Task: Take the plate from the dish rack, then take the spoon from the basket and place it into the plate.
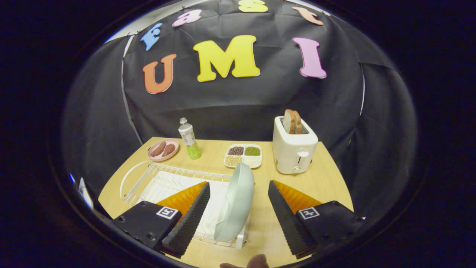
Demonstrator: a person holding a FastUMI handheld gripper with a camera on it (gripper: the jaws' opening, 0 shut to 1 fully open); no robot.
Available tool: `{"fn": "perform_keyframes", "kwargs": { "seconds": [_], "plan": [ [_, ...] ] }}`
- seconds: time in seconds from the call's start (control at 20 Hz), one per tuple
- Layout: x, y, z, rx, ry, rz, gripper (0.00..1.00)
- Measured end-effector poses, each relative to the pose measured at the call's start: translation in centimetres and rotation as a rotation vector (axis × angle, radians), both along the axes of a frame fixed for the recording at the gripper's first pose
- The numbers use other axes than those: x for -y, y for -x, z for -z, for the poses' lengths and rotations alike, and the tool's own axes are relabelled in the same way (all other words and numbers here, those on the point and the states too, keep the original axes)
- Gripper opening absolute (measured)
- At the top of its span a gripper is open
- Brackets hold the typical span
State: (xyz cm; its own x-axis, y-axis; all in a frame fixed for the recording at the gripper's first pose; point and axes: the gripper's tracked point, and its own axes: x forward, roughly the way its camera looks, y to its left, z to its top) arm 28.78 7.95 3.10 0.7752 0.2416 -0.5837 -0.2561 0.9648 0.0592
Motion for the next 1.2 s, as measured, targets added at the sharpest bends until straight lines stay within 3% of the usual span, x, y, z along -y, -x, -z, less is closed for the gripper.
{"fn": "perform_keyframes", "kwargs": {
  "seconds": [0.3,0.45,0.85,0.95,1.2],
  "plan": [
    [-1.5,-0.9,4.3,-0.185,0.004,0.051,0.99],
    [-2.6,-0.4,5.4,-0.242,0.004,0.061,0.92],
    [-1.1,-0.1,6.1,-0.284,0.120,0.265,0.45],
    [-1.1,-0.4,5.8,-0.287,0.140,0.288,0.38],
    [-0.7,-1.3,3.4,-0.211,0.208,0.334,0.36]
  ]
}}
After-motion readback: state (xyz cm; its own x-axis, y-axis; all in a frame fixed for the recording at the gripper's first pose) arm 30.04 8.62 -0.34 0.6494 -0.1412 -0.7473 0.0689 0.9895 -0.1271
